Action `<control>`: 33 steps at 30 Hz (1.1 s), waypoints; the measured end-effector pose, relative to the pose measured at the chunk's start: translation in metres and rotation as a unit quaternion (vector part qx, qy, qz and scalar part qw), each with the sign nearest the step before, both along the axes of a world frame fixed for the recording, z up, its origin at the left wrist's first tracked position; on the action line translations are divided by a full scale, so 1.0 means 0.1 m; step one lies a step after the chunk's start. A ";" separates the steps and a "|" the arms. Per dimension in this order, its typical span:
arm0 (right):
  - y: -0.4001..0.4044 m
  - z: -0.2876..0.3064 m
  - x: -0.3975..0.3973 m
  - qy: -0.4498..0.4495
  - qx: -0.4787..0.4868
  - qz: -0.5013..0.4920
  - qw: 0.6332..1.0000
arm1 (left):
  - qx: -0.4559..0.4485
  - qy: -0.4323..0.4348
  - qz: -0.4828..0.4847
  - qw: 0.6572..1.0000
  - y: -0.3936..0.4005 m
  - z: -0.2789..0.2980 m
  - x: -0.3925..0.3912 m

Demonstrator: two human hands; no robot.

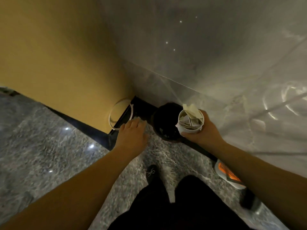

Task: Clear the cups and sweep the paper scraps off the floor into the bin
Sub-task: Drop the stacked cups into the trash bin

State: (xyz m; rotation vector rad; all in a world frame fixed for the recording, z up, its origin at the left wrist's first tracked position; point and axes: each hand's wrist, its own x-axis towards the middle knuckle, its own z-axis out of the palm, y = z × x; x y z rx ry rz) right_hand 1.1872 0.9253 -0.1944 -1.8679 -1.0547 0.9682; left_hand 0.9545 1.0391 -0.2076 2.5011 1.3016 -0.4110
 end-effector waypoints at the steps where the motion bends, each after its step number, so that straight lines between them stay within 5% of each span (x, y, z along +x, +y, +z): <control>1: 0.12 -0.08 0.00 -0.004 -0.003 -0.006 1.000 | -0.008 0.000 -0.010 1.000 0.14 -0.09 0.02; 12: 0.98 -1.82 0.21 0.026 -0.072 0.017 0.997 | -0.145 -0.023 0.017 0.989 0.86 -1.97 0.31; 22: 1.44 -3.90 0.33 0.056 -0.092 -0.021 0.994 | -0.293 -0.154 0.275 0.903 1.16 -3.91 0.79; 25: 1.54 -4.31 0.36 0.069 -0.136 -0.018 0.988 | -0.268 -0.183 0.303 0.896 1.14 -4.15 0.80; 31: 1.66 -4.82 0.50 -0.007 -0.313 0.136 0.940 | -0.259 -0.194 0.296 0.899 1.18 -4.23 0.79; 33: 1.76 -4.74 0.52 0.007 -0.395 0.052 0.917 | -0.277 -0.186 0.280 0.900 1.21 -4.19 0.79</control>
